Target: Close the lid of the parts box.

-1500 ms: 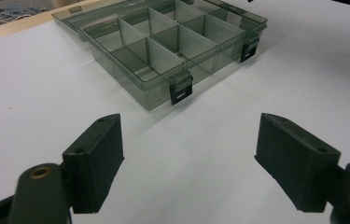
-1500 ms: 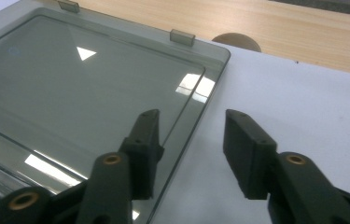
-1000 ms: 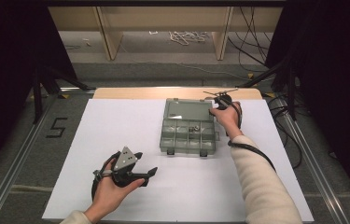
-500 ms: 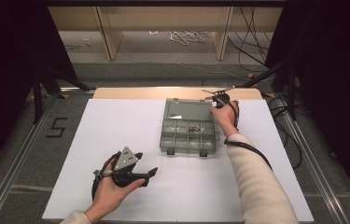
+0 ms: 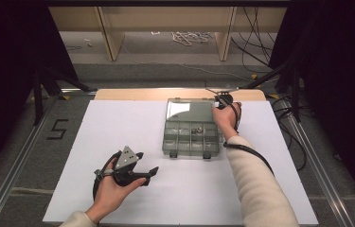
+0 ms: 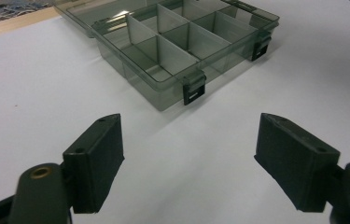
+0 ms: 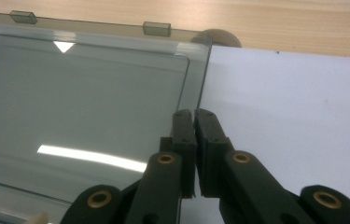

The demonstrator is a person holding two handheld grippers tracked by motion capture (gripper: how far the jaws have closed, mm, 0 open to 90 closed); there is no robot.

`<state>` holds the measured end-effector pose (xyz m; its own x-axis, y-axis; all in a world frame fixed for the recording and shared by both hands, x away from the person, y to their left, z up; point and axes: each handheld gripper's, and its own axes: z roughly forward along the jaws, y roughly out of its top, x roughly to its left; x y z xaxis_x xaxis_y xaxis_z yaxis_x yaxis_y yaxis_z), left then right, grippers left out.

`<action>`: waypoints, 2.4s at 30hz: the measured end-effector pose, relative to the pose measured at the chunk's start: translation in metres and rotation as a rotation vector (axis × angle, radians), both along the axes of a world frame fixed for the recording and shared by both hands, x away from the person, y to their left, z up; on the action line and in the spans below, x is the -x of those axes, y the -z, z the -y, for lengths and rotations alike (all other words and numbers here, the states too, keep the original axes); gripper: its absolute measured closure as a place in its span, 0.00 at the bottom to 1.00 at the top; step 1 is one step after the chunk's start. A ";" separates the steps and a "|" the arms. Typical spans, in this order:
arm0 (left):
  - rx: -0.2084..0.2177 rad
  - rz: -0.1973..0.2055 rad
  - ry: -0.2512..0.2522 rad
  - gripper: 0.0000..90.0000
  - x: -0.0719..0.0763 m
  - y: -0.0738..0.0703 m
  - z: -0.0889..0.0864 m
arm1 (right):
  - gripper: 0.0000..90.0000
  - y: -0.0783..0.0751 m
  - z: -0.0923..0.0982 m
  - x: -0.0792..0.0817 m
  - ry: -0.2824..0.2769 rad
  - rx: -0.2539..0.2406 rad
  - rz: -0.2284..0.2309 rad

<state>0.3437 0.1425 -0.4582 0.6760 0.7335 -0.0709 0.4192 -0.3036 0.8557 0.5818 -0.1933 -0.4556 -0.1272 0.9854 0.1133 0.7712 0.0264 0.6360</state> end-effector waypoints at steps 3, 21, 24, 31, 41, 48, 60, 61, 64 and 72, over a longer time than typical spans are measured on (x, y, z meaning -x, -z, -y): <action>0.012 0.007 -0.012 0.26 -0.014 -0.002 -0.001 | 0.99 -0.001 0.005 0.002 -0.036 0.036 0.036; 0.021 -0.016 -0.130 0.47 -0.158 -0.025 0.037 | 0.99 -0.005 0.014 0.015 -0.064 -0.016 0.206; 0.017 -0.040 -0.153 0.53 -0.177 -0.025 0.044 | 0.99 -0.008 0.012 0.020 -0.043 -0.053 0.206; -0.093 -0.126 -0.148 0.59 -0.207 -0.011 0.054 | 0.99 -0.009 0.019 0.029 -0.083 -0.055 0.255; -0.051 -0.174 -0.187 0.71 -0.219 -0.006 0.058 | 1.00 -0.010 0.022 0.036 -0.111 -0.051 0.313; 0.056 -0.229 -0.222 0.83 -0.223 -0.002 0.056 | 1.00 -0.011 0.022 0.040 -0.106 -0.061 0.313; 0.080 -0.233 -0.263 0.98 -0.217 -0.005 0.054 | 1.00 -0.011 0.024 0.041 -0.098 -0.065 0.308; 0.086 -0.225 -0.266 0.98 -0.217 -0.004 0.054 | 1.00 -0.011 0.024 0.042 -0.099 -0.066 0.308; 0.096 -0.221 -0.271 0.99 -0.214 -0.003 0.052 | 1.00 -0.011 0.022 0.042 -0.095 -0.069 0.315; 0.124 -0.185 -0.278 0.99 -0.208 -0.003 0.052 | 0.97 -0.013 0.023 0.040 -0.102 -0.077 0.311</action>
<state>0.5522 0.0907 -0.4554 0.4191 0.8657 -0.2737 0.6225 -0.0545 0.7807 0.5414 -0.2159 -0.4428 -0.2652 0.9558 0.1272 0.5361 0.0365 0.8434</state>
